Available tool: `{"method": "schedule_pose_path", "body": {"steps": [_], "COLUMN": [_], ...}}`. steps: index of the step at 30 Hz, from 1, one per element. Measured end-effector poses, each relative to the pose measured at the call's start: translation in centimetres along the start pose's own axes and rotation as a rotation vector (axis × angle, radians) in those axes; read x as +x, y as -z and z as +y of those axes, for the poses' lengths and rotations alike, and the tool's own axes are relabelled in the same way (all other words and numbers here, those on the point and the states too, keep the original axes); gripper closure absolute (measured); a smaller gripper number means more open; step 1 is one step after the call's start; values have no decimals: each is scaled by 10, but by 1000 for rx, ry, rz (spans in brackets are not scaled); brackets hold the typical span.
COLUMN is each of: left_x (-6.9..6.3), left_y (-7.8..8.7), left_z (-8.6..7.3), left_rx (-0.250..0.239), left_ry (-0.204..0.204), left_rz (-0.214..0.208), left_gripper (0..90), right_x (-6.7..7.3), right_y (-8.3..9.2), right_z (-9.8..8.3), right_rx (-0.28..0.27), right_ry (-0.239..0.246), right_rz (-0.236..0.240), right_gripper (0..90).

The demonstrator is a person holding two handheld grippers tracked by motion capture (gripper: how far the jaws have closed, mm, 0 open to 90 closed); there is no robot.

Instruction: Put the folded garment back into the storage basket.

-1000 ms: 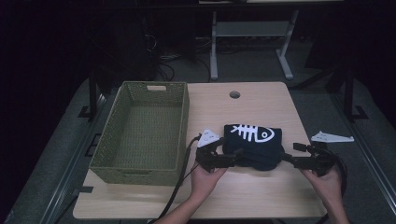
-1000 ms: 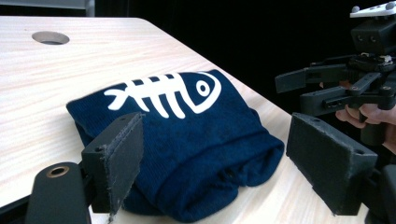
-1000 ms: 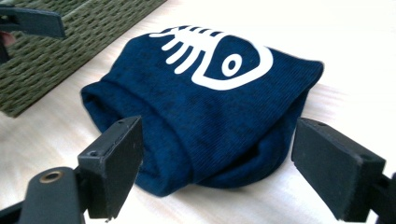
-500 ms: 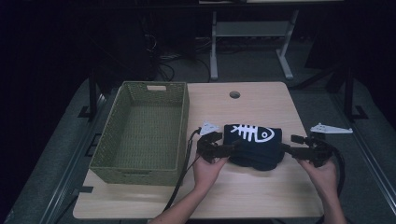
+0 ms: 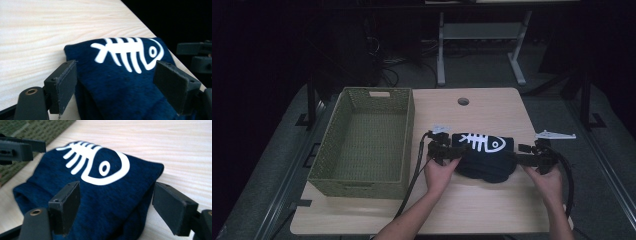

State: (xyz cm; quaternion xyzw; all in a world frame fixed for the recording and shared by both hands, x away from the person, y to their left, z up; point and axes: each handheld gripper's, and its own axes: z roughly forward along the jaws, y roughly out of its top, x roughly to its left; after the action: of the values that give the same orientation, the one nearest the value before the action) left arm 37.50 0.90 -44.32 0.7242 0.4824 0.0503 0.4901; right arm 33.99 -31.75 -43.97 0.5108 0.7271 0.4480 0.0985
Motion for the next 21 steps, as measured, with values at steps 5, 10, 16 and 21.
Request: {"method": "schedule_pose_path", "body": {"steps": [5,10,16,21], "left_x": [9,14,15,19], "left_y": [-10,-15,-17,-19], "left_z": [-6,-12,-14,-16], "left_rx": [58,92,108,117], "left_ry": [42,65,79,96], "left_rz": [5,-23,-31,-35], "left_gripper": [211,312,369,398], "right_x": [-4,-8,-8,-9], "right_y": [-5,-10,-18,-23], "right_z": [-5,-13,-17,-19], "right_rx": [11,31,57,84], "right_ry": [-8,-29,-49,-78], "right_rz": [-47,-51,-53,-65], "right_gripper": [292,330,384,417]}}
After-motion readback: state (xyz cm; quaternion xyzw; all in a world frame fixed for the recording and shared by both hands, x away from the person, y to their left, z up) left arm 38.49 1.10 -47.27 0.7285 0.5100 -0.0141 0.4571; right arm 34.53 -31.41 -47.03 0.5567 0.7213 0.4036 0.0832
